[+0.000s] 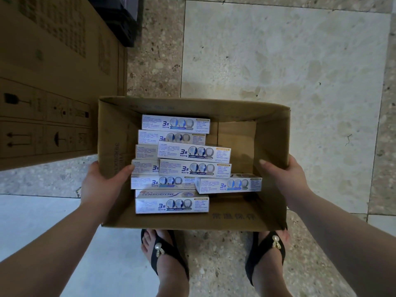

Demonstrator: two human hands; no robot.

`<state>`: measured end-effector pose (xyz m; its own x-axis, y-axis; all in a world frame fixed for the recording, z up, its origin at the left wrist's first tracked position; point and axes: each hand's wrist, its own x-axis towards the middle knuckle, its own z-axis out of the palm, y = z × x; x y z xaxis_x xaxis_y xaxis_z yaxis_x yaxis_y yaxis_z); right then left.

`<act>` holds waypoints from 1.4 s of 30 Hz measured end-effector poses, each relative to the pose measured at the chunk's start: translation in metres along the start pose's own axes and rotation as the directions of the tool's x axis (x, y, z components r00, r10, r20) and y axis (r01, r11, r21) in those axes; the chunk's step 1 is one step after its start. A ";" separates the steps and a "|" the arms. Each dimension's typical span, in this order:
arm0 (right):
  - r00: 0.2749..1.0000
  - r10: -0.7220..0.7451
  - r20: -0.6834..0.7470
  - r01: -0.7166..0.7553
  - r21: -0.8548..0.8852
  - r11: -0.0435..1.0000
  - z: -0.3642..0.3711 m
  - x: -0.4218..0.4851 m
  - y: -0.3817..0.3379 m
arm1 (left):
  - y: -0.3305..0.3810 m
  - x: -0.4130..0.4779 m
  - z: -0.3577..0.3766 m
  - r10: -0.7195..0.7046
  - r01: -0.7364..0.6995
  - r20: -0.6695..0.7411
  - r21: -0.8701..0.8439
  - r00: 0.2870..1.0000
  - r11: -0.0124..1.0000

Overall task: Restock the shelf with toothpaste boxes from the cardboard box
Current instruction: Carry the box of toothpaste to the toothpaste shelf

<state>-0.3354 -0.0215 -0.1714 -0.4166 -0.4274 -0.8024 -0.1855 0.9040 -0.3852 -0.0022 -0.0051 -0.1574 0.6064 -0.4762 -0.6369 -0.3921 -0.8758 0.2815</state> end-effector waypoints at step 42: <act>0.666 -0.393 0.634 0.645 -0.226 0.730 -0.243 -0.634 -0.245 | -0.078 -0.590 -0.464 -0.410 0.152 -0.478 -0.489 0.776 0.859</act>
<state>-0.2420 0.0307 0.5424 0.3594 -0.6472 -0.6722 -0.6053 0.3866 -0.6959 -0.0077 0.3075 0.5295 0.9626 -0.0482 -0.2666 0.0941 -0.8632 0.4960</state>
